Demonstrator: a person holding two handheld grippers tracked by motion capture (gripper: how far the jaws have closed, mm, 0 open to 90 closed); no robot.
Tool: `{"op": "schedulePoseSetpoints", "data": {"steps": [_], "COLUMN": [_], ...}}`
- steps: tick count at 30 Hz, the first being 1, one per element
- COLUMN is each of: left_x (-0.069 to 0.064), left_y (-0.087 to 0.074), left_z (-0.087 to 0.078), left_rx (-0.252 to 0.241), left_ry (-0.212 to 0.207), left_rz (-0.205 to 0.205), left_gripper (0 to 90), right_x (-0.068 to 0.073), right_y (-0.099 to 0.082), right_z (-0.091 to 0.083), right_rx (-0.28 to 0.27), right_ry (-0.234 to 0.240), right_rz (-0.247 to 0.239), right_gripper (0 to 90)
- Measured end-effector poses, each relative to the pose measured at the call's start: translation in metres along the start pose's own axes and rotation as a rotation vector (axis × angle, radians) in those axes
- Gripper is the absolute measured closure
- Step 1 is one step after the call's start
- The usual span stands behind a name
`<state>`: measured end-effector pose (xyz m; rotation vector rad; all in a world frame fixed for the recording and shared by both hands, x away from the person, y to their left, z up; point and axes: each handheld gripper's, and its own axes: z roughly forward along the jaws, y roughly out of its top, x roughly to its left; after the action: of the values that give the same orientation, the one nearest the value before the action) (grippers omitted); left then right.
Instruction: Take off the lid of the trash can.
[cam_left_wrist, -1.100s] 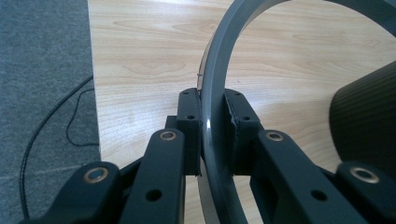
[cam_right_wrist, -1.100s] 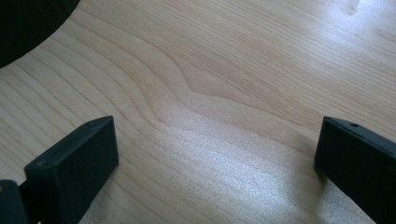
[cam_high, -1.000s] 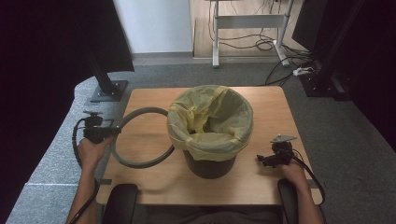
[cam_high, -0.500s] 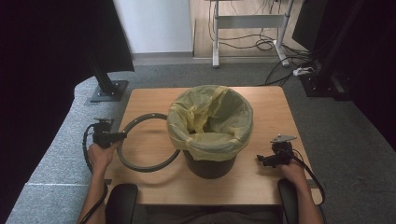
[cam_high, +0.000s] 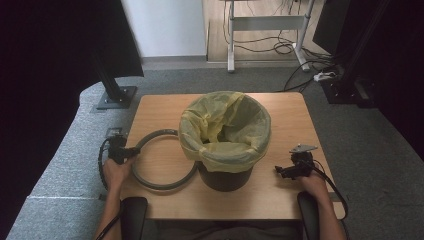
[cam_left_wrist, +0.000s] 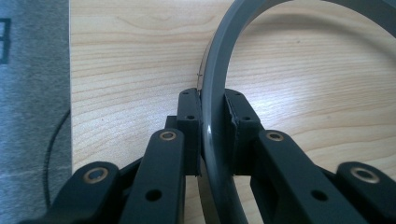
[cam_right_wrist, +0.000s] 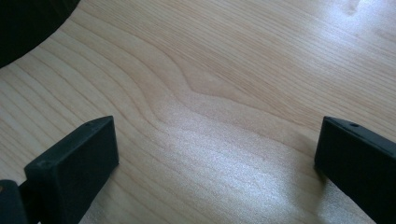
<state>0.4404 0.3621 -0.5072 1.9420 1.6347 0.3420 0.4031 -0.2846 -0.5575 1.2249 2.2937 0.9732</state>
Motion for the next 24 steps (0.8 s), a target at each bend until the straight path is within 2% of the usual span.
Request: {"op": "schedulePoseSetpoints", "data": {"steps": [9,11,15,17,19,20,24], "left_x": [-0.006,-0.007,-0.010,-0.010,-0.012,-0.013,-0.014], "left_y": [-0.009,-0.012,-0.020,-0.022,-0.023,-0.023,-0.026], "left_z": [0.013,0.015,0.016,0.016,0.016,0.017,0.018], "left_rx": [0.022,0.015,-0.043,-0.051,-0.051,-0.052,-0.058], "left_ry": [0.069,0.081,0.107,0.083,0.085,0.092,0.076], "left_rz": [0.051,0.067,0.090,0.094,0.121,0.127,0.139], "left_gripper": [78.0,77.7,76.6,71.0,63.8,61.0,45.0], "right_x": [0.000,0.000,0.000,0.000,0.000,0.000,0.000], "right_y": [0.000,0.000,0.000,0.000,0.000,0.000,0.000], "right_z": [0.000,0.000,0.000,0.000,0.000,0.000,0.000], "right_rx": [0.000,0.000,0.000,0.000,0.000,0.000,0.000], "right_ry": [0.000,0.000,0.000,0.001,0.002,0.002,0.002], "right_rz": [0.000,0.000,-0.001,-0.001,-0.003,-0.003,-0.003], "right_gripper": [0.0,0.0,0.0,0.0,0.0,0.0,0.0]}}
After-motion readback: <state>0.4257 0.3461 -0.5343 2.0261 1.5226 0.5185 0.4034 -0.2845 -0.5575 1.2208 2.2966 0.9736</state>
